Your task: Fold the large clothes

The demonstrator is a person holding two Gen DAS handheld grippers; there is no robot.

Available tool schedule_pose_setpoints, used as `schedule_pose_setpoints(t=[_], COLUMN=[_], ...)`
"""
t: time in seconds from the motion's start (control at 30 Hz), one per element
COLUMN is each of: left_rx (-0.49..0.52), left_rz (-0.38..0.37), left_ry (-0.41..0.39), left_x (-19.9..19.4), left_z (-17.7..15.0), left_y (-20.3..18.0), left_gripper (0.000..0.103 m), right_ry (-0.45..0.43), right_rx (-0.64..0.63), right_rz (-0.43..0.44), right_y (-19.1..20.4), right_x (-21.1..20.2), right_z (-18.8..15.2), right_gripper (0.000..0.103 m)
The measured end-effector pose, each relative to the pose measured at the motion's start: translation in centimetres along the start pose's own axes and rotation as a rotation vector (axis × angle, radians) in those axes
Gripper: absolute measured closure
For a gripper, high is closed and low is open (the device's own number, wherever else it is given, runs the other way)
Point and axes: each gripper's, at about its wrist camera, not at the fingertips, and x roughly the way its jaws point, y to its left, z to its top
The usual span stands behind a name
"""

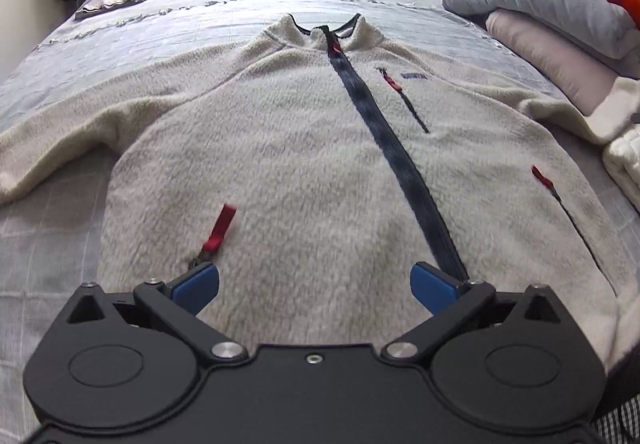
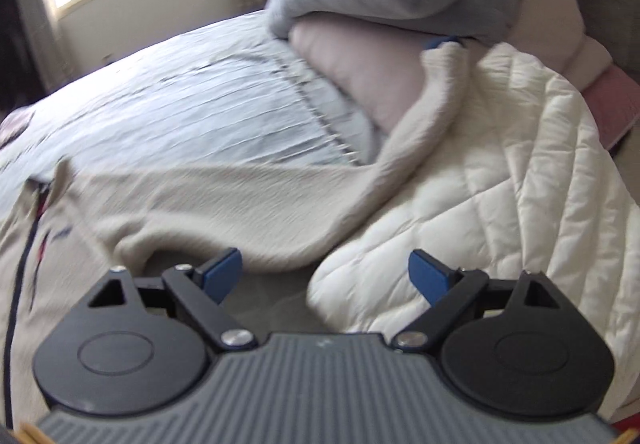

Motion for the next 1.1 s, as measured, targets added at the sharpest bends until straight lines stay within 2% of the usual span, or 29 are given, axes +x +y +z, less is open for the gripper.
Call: schedule_pose_setpoints(t=[0.17, 0.23, 0.33, 0.37, 0.4, 0.43, 0.47, 0.6, 0.77, 0.97, 1.1], left_rx=[-0.042, -0.064, -0.110, -0.126, -0.141, -0.154, -0.164, -0.169, -0.163, -0.185, -0.207], left_rz=[-0.002, -0.005, -0.017, -0.019, -0.019, -0.019, -0.020, -0.049, -0.037, -0.022, -0.016], left_ry=[-0.017, -0.025, -0.033, -0.034, -0.035, -0.036, -0.038, -0.059, -0.117, -0.163, -0.179], left_x=[2.8, 4.1, 6.1, 6.7, 7.2, 7.6, 7.9, 8.2, 7.3, 6.3, 5.8], left_z=[2.7, 3.6, 4.3, 4.5, 4.7, 4.7, 4.8, 4.5, 4.2, 4.3, 4.3], left_y=[0.5, 0.9, 1.7, 2.0, 2.3, 2.5, 2.7, 3.4, 4.5, 6.5, 7.8], left_gripper=[0.000, 0.000, 0.000, 0.000, 0.000, 0.000, 0.000, 0.000, 0.000, 0.000, 0.000], right_ry=[-0.047, -0.073, -0.090, -0.096, -0.099, -0.099, -0.109, -0.220, -0.333, -0.423, -0.425], right_rx=[0.099, 0.100, 0.078, 0.066, 0.051, 0.043, 0.052, 0.033, -0.058, -0.167, -0.260], right_rz=[-0.045, -0.084, -0.175, -0.203, -0.231, -0.247, -0.244, -0.180, -0.092, 0.059, 0.160], right_y=[-2.8, -2.9, -2.5, -2.2, -1.8, -1.6, -1.4, 0.7, 6.2, 16.0, 23.5], right_x=[4.9, 6.6, 9.0, 9.6, 10.2, 10.4, 10.2, 6.8, 1.1, -4.7, -6.4], right_z=[2.9, 3.9, 4.7, 4.8, 5.0, 5.1, 5.3, 6.7, 10.4, 13.7, 13.6], right_gripper=[0.015, 0.021, 0.035, 0.052, 0.076, 0.087, 0.090, 0.092, 0.092, 0.092, 0.092])
